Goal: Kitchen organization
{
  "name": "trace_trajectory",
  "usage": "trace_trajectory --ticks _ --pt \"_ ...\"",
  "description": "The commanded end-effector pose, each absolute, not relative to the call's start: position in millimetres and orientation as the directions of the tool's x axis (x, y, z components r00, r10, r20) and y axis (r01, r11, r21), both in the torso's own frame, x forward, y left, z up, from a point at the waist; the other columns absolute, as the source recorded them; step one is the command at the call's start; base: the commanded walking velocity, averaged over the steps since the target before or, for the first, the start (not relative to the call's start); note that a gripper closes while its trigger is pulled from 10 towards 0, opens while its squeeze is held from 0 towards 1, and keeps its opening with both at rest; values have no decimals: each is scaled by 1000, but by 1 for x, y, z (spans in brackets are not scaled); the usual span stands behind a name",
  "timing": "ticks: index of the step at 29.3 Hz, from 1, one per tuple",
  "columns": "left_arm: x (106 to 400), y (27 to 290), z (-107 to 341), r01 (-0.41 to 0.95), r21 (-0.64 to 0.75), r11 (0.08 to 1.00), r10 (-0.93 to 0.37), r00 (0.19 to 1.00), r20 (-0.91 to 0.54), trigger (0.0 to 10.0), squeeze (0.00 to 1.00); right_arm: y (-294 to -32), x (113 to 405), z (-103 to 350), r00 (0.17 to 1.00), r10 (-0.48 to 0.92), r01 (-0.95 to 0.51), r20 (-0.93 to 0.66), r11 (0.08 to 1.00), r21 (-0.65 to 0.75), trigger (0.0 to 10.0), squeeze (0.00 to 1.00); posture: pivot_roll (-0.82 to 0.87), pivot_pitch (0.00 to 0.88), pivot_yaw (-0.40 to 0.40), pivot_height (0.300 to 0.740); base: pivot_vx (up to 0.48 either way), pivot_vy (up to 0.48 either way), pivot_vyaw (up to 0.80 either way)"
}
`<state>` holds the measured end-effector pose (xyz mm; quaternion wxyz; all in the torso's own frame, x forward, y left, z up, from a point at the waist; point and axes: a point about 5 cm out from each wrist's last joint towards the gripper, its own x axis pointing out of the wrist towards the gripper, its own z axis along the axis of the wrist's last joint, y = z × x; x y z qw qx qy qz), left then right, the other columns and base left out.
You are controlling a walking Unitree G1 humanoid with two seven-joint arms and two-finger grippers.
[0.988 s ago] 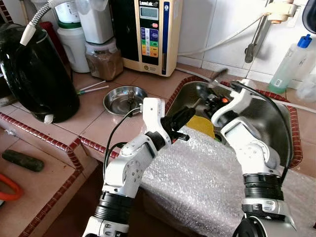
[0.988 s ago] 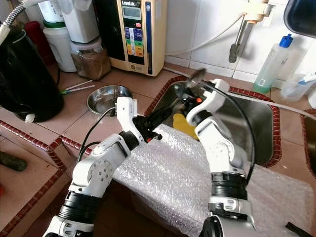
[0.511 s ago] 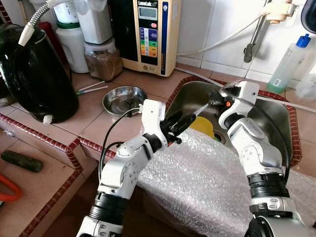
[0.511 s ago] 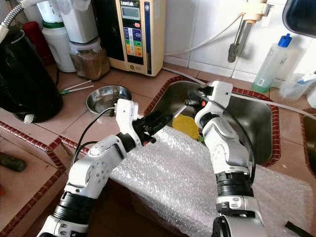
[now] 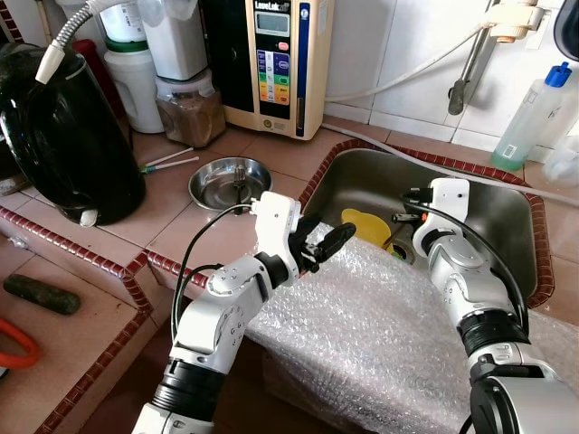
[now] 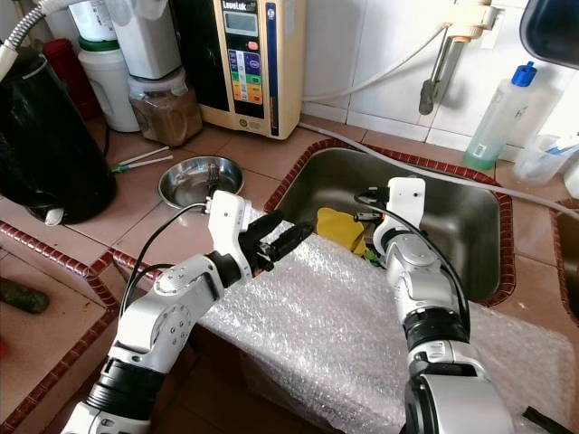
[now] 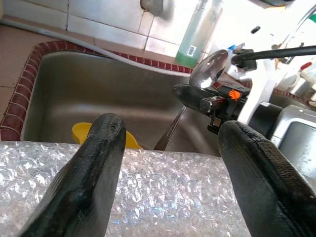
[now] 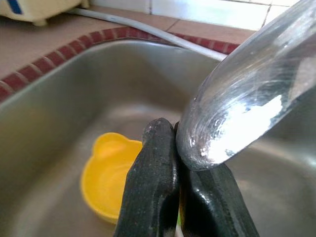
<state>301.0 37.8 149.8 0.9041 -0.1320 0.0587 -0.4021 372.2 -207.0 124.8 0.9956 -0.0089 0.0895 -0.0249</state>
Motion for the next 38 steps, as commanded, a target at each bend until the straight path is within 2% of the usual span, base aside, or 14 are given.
trace_trajectory --ticks 1,5,7,8,12,13,14,15,16,35,38 --pt "299 38 152 721 -261 641 -747 664 -1 10000 1000 -215 377 133 984 -99 90 -147 994 -65 0 0 66 0 29 740 0 0 0" --pt "296 38 151 730 -232 643 -752 659 -14 10000 1000 -226 376 128 970 -172 154 -170 982 -111 0 0 68 0 29 740 0 0 0" --pt "296 37 150 733 -226 641 -755 655 -18 10000 1000 -226 375 123 965 -170 144 -200 980 -138 6902 0 65 0 31 740 0 0 0" --pt "295 37 149 736 -221 640 -757 653 -22 10000 1000 -226 374 119 960 -175 146 -218 979 -144 10000 0 65 0 32 740 0 0 0" --pt "294 35 148 739 -209 640 -760 649 -30 10000 1000 -227 371 110 947 -189 159 -261 979 -129 10000 0 65 0 31 740 0 0 0" --pt "294 35 148 741 -203 640 -761 649 -32 10000 1000 -227 371 109 945 -193 163 -266 978 -130 10000 329 67 0 30 740 0 0 0" --pt "294 35 148 741 -203 640 -761 649 -32 10000 1000 -227 371 109 945 -193 163 -266 978 -130 10000 329 67 0 30 740 0 0 0" --pt "294 35 148 741 -199 641 -760 649 -33 10000 1000 -228 370 108 941 -199 171 -273 978 -122 10000 827 67 0 30 740 0 0 0" --pt "295 36 149 740 -196 644 -759 651 -34 10000 1000 -228 370 107 939 -203 180 -276 978 -108 10000 1000 68 0 28 740 0 0 0" --pt "297 37 148 729 -180 661 -745 666 -38 10000 1000 -231 368 101 927 -203 212 -316 977 -4 10000 1000 70 0 26 740 0 0 0" --pt "304 43 150 689 -162 707 -701 712 -29 10000 1000 -230 370 104 934 -194 213 -300 977 31 10000 1000 69 0 27 740 0 0 0"
